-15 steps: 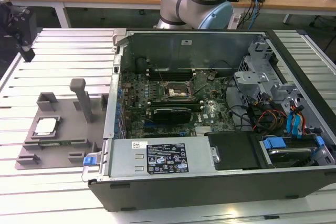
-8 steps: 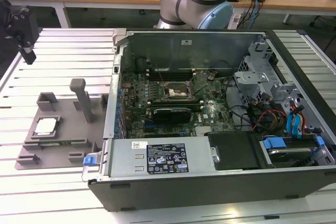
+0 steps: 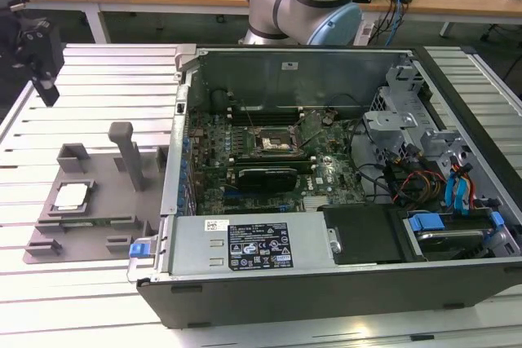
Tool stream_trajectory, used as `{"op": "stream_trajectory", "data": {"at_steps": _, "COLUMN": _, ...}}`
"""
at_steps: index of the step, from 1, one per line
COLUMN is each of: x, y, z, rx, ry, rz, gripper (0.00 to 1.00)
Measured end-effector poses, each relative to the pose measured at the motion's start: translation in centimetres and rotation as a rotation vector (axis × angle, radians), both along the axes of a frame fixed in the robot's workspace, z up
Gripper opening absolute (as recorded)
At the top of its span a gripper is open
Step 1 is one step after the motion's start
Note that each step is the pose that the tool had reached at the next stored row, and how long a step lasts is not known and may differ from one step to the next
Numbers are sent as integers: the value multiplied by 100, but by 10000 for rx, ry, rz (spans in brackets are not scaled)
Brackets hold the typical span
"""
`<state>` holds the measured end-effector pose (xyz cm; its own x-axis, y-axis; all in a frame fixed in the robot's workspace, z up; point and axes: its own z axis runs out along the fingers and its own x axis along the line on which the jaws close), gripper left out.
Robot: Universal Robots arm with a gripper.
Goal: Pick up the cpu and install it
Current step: 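Pick up the cpu and move it towards the insertion slot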
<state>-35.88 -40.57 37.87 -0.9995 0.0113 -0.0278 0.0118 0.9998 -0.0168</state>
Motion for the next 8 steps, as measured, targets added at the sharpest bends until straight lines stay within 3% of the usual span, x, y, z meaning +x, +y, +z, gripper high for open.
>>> {"op": "stream_trajectory", "data": {"at_steps": 8, "x": 0, "y": 0, "z": -79, "rx": 1, "ry": 0, "rz": 1, "gripper": 60}}
